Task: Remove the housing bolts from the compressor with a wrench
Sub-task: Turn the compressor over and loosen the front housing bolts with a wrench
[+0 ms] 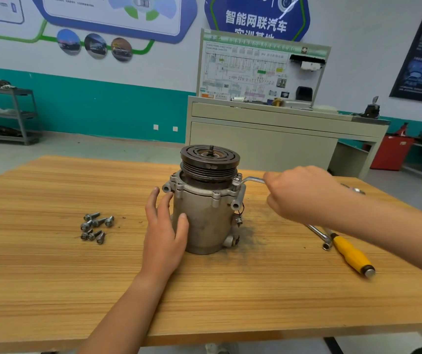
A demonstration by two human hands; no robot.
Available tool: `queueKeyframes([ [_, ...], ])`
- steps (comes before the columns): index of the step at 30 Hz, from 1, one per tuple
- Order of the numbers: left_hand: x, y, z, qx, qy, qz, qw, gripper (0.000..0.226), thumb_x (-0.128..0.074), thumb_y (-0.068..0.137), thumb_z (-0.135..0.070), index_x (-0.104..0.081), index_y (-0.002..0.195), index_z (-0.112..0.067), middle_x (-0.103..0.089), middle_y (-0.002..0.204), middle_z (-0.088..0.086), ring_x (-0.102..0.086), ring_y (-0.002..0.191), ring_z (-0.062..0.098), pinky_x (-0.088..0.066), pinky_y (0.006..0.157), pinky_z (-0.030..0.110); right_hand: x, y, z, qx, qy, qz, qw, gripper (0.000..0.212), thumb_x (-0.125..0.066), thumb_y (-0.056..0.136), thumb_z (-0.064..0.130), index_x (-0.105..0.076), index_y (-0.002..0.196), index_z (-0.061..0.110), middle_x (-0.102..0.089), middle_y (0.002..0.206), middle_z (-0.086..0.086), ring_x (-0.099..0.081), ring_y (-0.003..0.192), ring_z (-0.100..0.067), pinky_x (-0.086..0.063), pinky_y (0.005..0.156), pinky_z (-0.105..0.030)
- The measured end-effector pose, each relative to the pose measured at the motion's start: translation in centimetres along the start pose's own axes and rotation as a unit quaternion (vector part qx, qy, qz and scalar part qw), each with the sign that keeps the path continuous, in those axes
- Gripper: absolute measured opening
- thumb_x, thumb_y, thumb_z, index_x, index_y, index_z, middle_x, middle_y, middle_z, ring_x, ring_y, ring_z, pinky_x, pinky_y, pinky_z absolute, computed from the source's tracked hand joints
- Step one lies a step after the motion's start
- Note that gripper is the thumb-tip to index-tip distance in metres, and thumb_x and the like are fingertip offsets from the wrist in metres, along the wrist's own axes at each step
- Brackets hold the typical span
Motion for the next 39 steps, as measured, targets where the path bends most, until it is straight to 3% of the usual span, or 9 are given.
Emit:
queueKeyframes([
  [5, 0.1, 0.1, 0.5, 0.004, -0.022, -0.011, 1.0, 0.046, -0.046, 0.093, -0.023, -0.036, 0.138, -0.017, -0.012, 0.152, -0.007, -0.034, 0.088, -0.036, -0.041, 0.075, 0.027, -0.9, 3.3, -1.4, 0.022, -0.043, -0.022, 0.999, 0.023, -0.038, 0.094, 0.009, -0.048, 0.114, 0.011, -0.036, 0.059, 0.003, -0.035, 0.048, -0.012, -0.025, 0.042, -0.023],
  [9, 0.2, 0.1, 0.9, 0.013, -0.023, -0.013, 1.0, 0.046, -0.045, 0.094, -0.022, -0.036, 0.138, -0.018, -0.012, 0.152, -0.006, -0.035, 0.081, -0.037, -0.038, 0.066, 0.02, -2.3, 6.0, -0.4, 0.003, 0.025, -0.046, 0.999, 0.024, -0.039, 0.092, 0.002, -0.05, 0.112, 0.009, -0.061, 0.088, -0.004, -0.059, 0.081, -0.024, -0.035, 0.068, -0.028],
  [14, 0.2, 0.2, 1.2, 0.014, -0.014, -0.015, 1.0, 0.045, -0.046, 0.094, -0.021, -0.036, 0.138, -0.017, -0.013, 0.152, -0.004, -0.035, 0.084, -0.036, -0.034, 0.066, 0.015, -2.6, 6.7, -0.7, -0.044, 0.123, -0.123, 0.984, 0.019, -0.037, 0.097, 0.007, -0.049, 0.111, 0.009, -0.065, 0.094, -0.007, -0.06, 0.084, -0.026, -0.033, 0.064, -0.027],
  [19, 0.2, 0.3, 1.0, 0.008, -0.005, -0.014, 1.0, 0.046, -0.045, 0.093, -0.025, -0.035, 0.138, -0.019, -0.01, 0.151, -0.012, -0.038, 0.098, -0.023, -0.033, 0.071, 0.012, 0.4, 0.3, -4.7, -0.164, 0.358, -0.232, 0.889, 0.032, -0.037, 0.098, 0.021, -0.044, 0.126, 0.007, -0.05, 0.063, 0.001, -0.048, 0.054, -0.015, -0.031, 0.046, -0.027],
  [21, 0.2, 0.4, 0.9, 0.012, -0.004, -0.017, 1.0, 0.046, -0.045, 0.094, -0.025, -0.035, 0.138, -0.019, -0.011, 0.152, -0.012, -0.038, 0.112, -0.005, -0.036, 0.077, 0.019, 2.2, -2.5, -4.0, -0.161, 0.323, -0.229, 0.904, 0.034, -0.037, 0.097, 0.022, -0.041, 0.128, 0.01, -0.042, 0.055, 0.005, -0.041, 0.047, -0.011, -0.024, 0.042, -0.024],
  [23, 0.3, 0.3, 0.8, 0.013, -0.007, -0.017, 1.0, 0.045, -0.046, 0.094, -0.024, -0.035, 0.137, -0.019, -0.011, 0.152, -0.01, -0.038, 0.118, 0.003, -0.036, 0.082, 0.023, 2.0, -3.8, -2.1, -0.135, 0.267, -0.145, 0.943, 0.031, -0.036, 0.097, 0.022, -0.039, 0.127, 0.016, -0.043, 0.056, 0.005, -0.041, 0.048, -0.012, -0.026, 0.04, -0.026],
  [28, 0.7, 0.1, 0.8, 0.012, -0.011, -0.026, 1.0, 0.045, -0.045, 0.093, -0.024, -0.037, 0.136, -0.015, -0.012, 0.152, -0.005, -0.035, 0.091, -0.034, -0.036, 0.075, 0.024, 0.5, -2.7, 1.1, -0.089, 0.151, -0.037, 0.984, 0.037, -0.04, 0.093, 0.01, -0.034, 0.129, 0.016, -0.036, 0.061, 0.005, -0.032, 0.05, -0.011, -0.021, 0.041, -0.026],
  [33, 1.0, 0.2, 1.0, 0.016, -0.01, -0.035, 0.999, 0.044, -0.046, 0.093, -0.021, -0.038, 0.136, -0.014, -0.012, 0.152, -0.006, -0.038, 0.108, -0.002, -0.036, 0.081, 0.023, 0.4, -1.5, 1.5, -0.056, 0.08, -0.034, 0.995, 0.054, -0.042, 0.086, 0.0, -0.03, 0.136, 0.014, -0.031, 0.057, 0.004, -0.026, 0.046, -0.012, -0.018, 0.039, -0.026],
  [39, 1.0, 0.2, 1.0, 0.02, -0.009, -0.035, 0.999, 0.044, -0.046, 0.094, -0.022, -0.038, 0.136, -0.014, -0.011, 0.152, -0.006, -0.038, 0.113, 0.004, -0.035, 0.082, 0.023, 1.3, -0.2, 1.6, 0.047, -0.037, -0.018, 0.998, 0.042, -0.038, 0.088, 0.0, -0.04, 0.128, 0.012, -0.029, 0.058, 0.004, -0.025, 0.045, -0.011, -0.019, 0.039, -0.024],
])
Point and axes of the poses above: each hand's wrist, its own y-axis towards the middle knuckle, its own x-axis out of the back of the hand, z = x × y, the point moved 9 cm from there along y, towards the middle knuckle
